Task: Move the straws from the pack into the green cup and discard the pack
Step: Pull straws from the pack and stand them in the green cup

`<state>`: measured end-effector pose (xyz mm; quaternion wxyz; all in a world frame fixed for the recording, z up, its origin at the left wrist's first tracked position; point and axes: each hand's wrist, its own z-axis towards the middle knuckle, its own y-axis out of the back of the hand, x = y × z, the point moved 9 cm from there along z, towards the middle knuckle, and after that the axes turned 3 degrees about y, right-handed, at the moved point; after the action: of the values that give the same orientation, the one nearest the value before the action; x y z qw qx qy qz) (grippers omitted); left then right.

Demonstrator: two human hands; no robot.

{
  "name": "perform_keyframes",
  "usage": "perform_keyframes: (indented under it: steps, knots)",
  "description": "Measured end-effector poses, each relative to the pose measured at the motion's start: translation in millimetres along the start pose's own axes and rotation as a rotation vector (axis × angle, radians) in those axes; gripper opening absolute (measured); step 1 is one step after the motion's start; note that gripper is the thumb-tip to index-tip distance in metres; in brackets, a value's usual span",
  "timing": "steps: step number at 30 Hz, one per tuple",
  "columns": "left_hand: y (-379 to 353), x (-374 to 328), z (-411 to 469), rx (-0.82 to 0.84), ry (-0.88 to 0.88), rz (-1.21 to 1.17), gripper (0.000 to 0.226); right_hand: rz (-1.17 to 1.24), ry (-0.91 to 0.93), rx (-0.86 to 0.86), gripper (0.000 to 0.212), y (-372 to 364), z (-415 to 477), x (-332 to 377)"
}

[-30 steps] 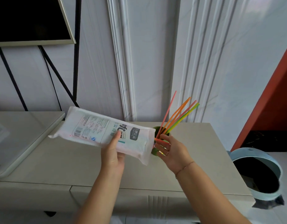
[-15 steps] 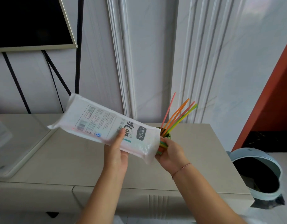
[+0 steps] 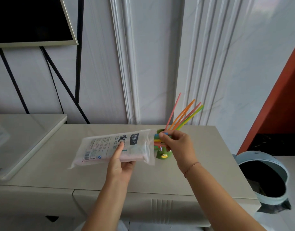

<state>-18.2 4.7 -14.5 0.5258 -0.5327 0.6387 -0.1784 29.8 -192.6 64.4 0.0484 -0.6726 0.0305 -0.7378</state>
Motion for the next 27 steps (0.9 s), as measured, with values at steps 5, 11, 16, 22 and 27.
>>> perform_keyframes:
  steps: [5,11,16,22,27]
  knots:
    - [13.4,-10.4,5.4,-0.074,-0.006,-0.042,0.027,0.053,0.075,-0.083,0.011,28.3,10.5,8.6]
    - [16.5,-8.6,6.6,-0.105,0.011,-0.051,0.028,0.354,-0.076,-0.034,0.008,27.2,15.0,-9.6]
    - [9.5,2.4,2.0,-0.106,0.031,-0.061,0.033,0.434,-0.135,0.070,0.010,0.1,6.6,-18.9]
    - [9.7,-0.8,1.3,-0.105,0.043,-0.090,0.041,0.401,-0.113,-0.003,0.007,8.4,8.8,-18.0]
    - [15.5,-8.5,4.0,-0.121,0.023,-0.110,0.038,0.506,-0.113,-0.049,0.005,23.2,15.9,-13.9]
